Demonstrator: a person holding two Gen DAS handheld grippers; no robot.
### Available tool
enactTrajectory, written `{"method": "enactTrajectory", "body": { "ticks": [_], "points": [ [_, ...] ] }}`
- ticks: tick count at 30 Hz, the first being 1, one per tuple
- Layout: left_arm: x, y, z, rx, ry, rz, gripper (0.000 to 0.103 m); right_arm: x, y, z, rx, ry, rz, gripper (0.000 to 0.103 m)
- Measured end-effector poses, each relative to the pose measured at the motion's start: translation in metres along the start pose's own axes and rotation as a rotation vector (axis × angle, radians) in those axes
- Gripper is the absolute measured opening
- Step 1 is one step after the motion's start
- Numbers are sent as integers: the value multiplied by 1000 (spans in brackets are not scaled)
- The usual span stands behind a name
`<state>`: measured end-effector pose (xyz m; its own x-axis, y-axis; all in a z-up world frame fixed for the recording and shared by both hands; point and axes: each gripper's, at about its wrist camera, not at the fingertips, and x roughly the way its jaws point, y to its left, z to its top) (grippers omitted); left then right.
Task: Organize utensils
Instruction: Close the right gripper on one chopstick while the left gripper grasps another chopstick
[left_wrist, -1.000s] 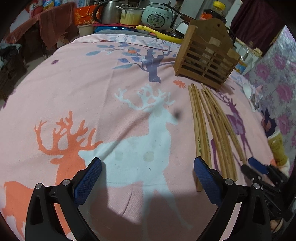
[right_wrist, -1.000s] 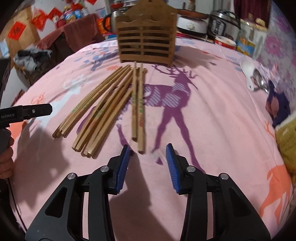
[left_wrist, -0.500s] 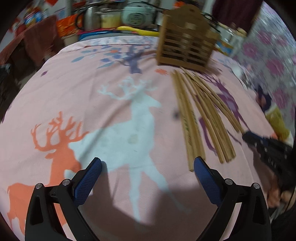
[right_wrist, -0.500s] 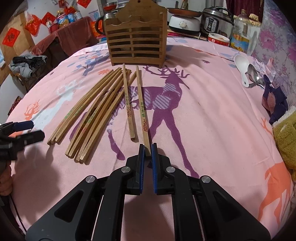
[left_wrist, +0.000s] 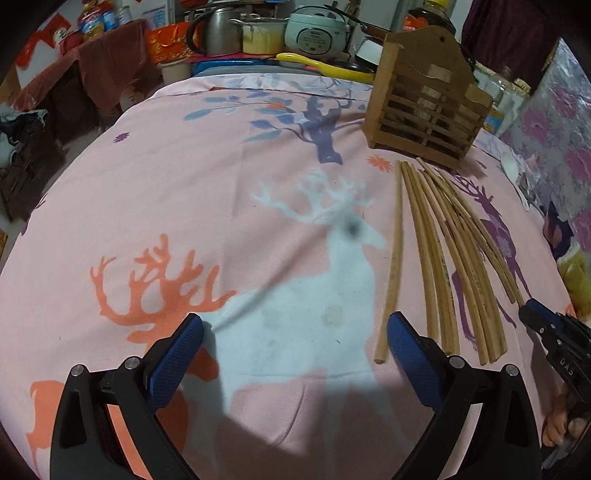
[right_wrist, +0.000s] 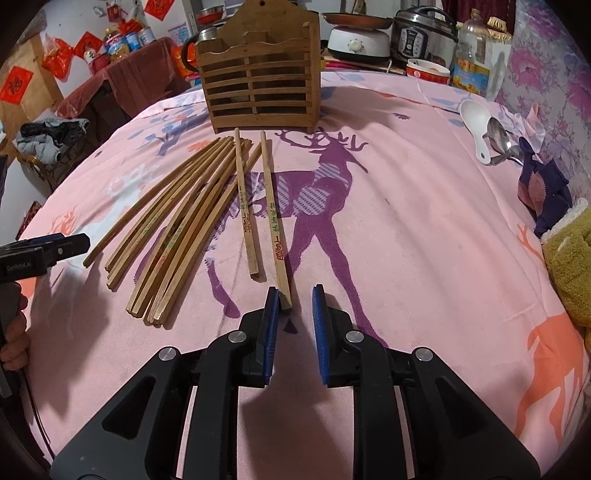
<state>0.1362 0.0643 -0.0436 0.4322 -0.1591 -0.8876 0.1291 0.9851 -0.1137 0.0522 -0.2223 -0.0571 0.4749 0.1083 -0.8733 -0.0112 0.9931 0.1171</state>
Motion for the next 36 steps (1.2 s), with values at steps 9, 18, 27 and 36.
{"method": "enactTrajectory", "body": {
  "ticks": [9,18,27,36],
  "points": [
    [2,-42,-10,185,-18,27,70,-3,-2,-1,10,-10,10,21],
    [0,-55,-15,245,-49,1,15,-22,-17,1,47,-85,48,20],
    [1,-56,-15,253,-57,25,18,1,3,-1,-46,-5,-8,19],
    [-14,-56,-15,241,-117,-8,6,-12,5,0,-53,-78,-13,6]
  ]
}}
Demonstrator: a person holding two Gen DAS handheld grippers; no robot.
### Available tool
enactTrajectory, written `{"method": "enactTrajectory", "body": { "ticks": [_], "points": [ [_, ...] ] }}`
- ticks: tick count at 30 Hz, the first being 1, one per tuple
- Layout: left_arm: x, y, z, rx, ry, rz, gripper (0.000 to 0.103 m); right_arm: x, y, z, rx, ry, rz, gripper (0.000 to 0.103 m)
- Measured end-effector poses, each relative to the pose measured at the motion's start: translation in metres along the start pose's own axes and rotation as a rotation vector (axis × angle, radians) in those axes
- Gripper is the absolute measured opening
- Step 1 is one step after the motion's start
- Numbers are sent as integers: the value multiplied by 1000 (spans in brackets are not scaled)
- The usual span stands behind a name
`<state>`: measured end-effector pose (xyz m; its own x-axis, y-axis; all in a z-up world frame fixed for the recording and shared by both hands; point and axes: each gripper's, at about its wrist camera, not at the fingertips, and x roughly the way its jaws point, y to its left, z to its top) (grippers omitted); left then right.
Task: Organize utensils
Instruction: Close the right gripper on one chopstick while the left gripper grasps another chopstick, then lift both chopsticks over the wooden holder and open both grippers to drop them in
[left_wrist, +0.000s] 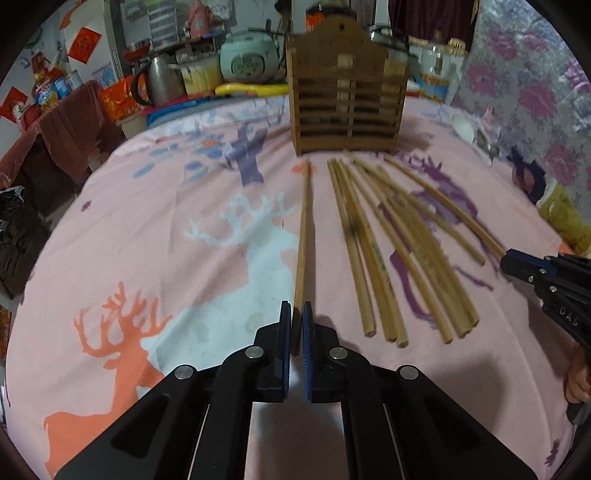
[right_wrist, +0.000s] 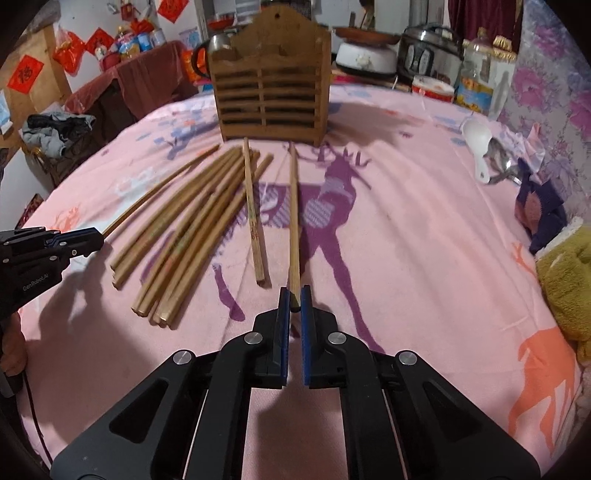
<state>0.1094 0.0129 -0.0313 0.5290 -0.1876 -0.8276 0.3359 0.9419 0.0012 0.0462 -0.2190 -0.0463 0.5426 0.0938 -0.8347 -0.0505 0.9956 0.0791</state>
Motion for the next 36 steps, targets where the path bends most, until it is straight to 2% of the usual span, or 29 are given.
{"method": "enactTrajectory", "body": {
  "ticks": [2,5,9,12,14,17,19,20,21,26,29,30,31,32,36],
  "points": [
    [-10,2,3,-12,-41,-8,6,-9,1,1,-2,-43,-3,6],
    [-21,3,13,-33,-61,-23,6,-28,-2,5,21,-120,-1,6],
    [-44,0,38,-27,-107,-32,5,-57,-6,19,45,-213,18,6],
    [-60,-5,61,-20,-144,-39,5,-73,-4,35,44,-246,32,6],
    [-64,-8,71,-18,-146,-44,5,-80,-2,44,42,-259,32,6],
    [-57,-12,75,-22,-85,-72,6,-85,-1,50,41,-272,26,6],
    [-51,-12,64,-12,-64,-65,20,-84,-2,48,49,-267,36,6],
    [-45,-12,56,-1,-53,-50,38,-82,-2,46,54,-262,43,7],
    [-38,-11,46,6,-46,-25,43,-80,-2,43,57,-258,47,7],
    [0,-2,16,1,58,-7,43,-70,-6,39,84,-227,65,7],
    [20,1,3,9,105,5,43,-70,-7,38,87,-227,64,7],
    [18,2,2,9,85,8,38,-69,-8,38,89,-227,66,7],
    [17,3,2,10,89,-2,31,-69,-8,37,92,-226,67,7],
    [14,4,2,10,90,-15,5,-69,-8,36,94,-226,69,7],
    [4,9,3,-23,80,-51,5,-71,-7,33,95,-229,70,7]
  ]
}}
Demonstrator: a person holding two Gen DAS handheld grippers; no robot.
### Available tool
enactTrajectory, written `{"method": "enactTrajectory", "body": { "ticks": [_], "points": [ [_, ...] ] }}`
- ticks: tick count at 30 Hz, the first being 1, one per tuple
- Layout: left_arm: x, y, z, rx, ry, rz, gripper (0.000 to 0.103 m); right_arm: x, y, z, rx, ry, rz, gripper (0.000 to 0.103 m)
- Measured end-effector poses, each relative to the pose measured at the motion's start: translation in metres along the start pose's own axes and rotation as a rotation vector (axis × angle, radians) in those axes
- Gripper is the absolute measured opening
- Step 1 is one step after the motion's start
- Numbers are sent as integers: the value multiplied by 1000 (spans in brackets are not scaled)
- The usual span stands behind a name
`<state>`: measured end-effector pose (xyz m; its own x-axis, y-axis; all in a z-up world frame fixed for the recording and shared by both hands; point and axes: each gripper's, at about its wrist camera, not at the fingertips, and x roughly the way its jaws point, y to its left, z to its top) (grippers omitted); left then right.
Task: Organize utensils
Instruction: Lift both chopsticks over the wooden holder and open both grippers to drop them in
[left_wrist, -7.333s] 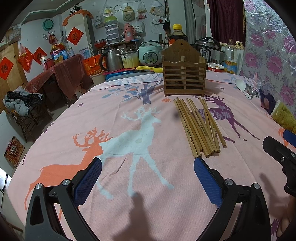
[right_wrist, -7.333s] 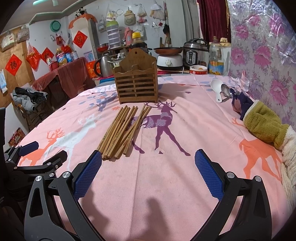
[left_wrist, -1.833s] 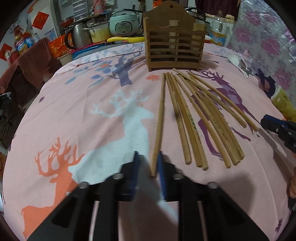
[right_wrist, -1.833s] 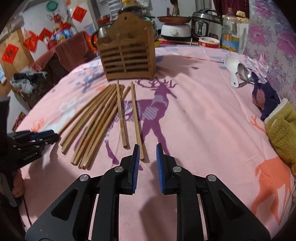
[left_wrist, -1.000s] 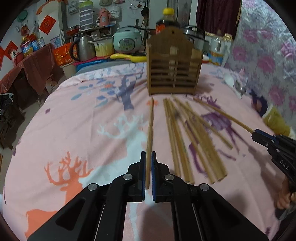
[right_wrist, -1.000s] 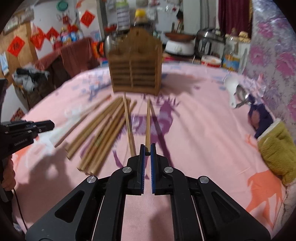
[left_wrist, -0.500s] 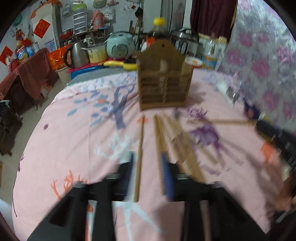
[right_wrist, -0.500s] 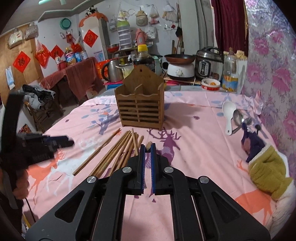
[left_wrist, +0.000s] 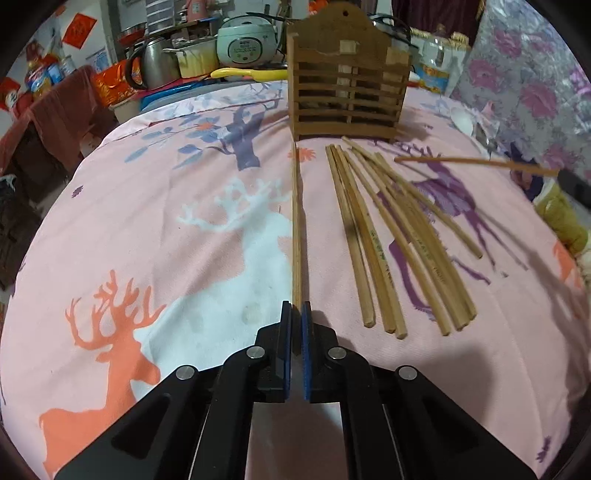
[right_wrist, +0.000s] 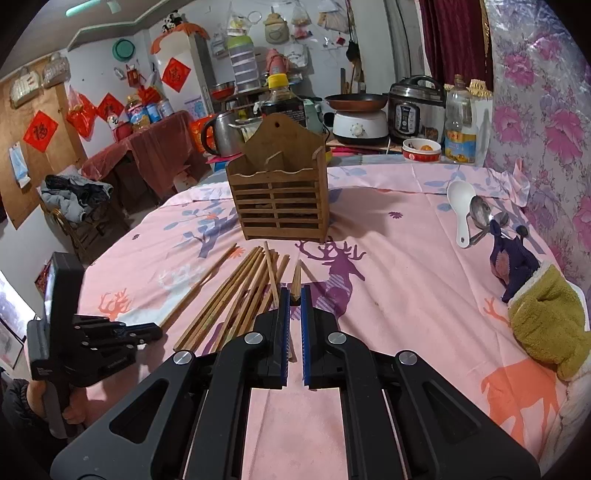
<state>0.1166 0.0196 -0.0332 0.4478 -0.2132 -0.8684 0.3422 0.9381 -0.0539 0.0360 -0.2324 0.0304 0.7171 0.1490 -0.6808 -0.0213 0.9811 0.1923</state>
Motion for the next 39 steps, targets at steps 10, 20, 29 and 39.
{"method": "enactTrajectory", "body": {
  "ticks": [10,20,29,39],
  "points": [
    [-75,-12,64,-25,-180,-33,5,-17,3,25,-15,-61,-10,6],
    [-110,-39,135,-6,-298,-51,5,-20,14,77,-31,-150,-20,6],
    [-146,-45,196,10,-401,-60,5,-23,26,144,-36,-312,-20,6],
    [-145,-42,239,-3,-516,1,5,10,37,203,-25,-543,-89,6]
  ]
}}
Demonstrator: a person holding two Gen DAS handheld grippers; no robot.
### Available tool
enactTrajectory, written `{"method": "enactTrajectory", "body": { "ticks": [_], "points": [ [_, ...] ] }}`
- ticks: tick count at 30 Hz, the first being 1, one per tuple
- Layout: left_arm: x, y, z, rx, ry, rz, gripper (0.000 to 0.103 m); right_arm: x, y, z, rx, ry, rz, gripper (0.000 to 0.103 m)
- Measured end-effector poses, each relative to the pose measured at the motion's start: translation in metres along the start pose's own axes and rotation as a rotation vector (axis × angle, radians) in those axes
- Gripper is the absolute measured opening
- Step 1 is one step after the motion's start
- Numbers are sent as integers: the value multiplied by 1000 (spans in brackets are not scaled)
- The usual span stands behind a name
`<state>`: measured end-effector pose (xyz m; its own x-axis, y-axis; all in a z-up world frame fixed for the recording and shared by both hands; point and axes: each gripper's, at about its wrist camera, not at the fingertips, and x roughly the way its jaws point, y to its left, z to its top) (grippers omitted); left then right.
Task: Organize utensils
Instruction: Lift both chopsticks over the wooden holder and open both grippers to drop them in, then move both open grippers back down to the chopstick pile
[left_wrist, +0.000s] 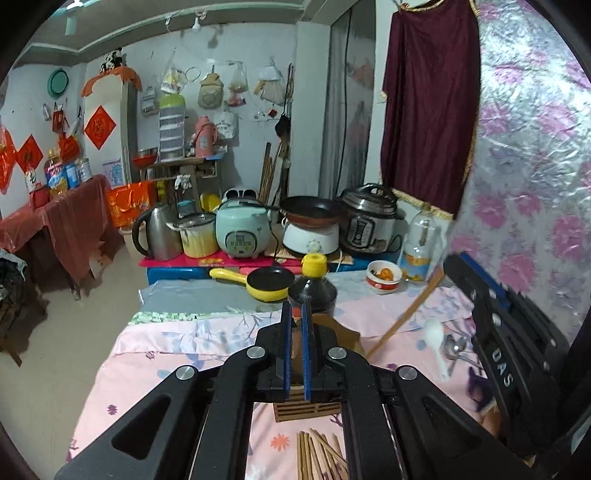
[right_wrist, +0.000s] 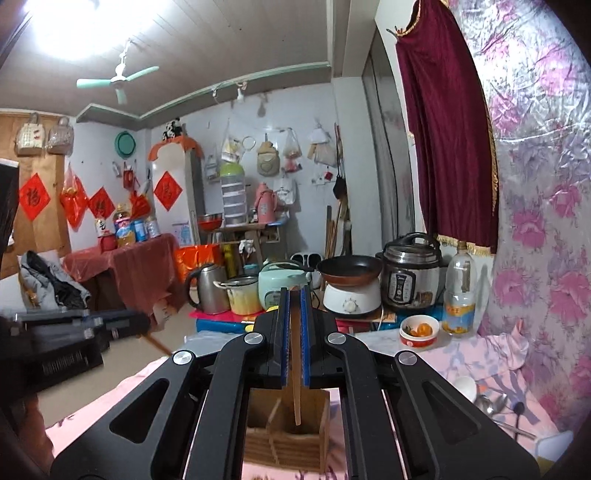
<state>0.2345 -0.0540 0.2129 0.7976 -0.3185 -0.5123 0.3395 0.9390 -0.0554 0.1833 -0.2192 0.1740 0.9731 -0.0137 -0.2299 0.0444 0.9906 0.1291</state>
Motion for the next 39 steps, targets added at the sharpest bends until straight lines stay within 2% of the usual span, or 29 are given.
{"method": "enactTrajectory", "body": {
  "ticks": [4,8,10,11,12,16,18,23,28,32,37,39],
  "points": [
    [50,13,-24,-56,81,-18,5,35,0,-26,-18,59,-18,6],
    [73,28,-44,-112,134,-61,7,59,-6,-56,-24,169,2,9],
    [77,31,-50,-111,147,-45,35,60,-11,-64,-12,198,3,14],
    [76,32,-54,-107,145,-22,68,57,-14,-65,-3,203,-1,20],
    [72,34,-56,-106,131,-3,84,53,-15,-66,1,202,-3,26],
    [49,34,-64,-82,81,60,90,27,-20,-59,13,171,-15,44],
    [39,37,-69,-99,76,70,93,11,-21,-57,22,153,-19,57],
    [13,41,-88,-144,84,79,97,-35,-28,-59,66,129,-15,76],
    [-8,42,-120,-159,101,116,97,-79,-34,-69,88,130,-11,87],
    [-14,43,-163,-149,162,145,97,-108,-39,-92,80,157,-14,91],
    [-8,52,-220,-154,278,153,97,-113,-48,-138,84,267,-11,92],
    [-3,58,-238,-161,314,171,97,-106,-53,-159,92,338,-3,92]
  ]
}}
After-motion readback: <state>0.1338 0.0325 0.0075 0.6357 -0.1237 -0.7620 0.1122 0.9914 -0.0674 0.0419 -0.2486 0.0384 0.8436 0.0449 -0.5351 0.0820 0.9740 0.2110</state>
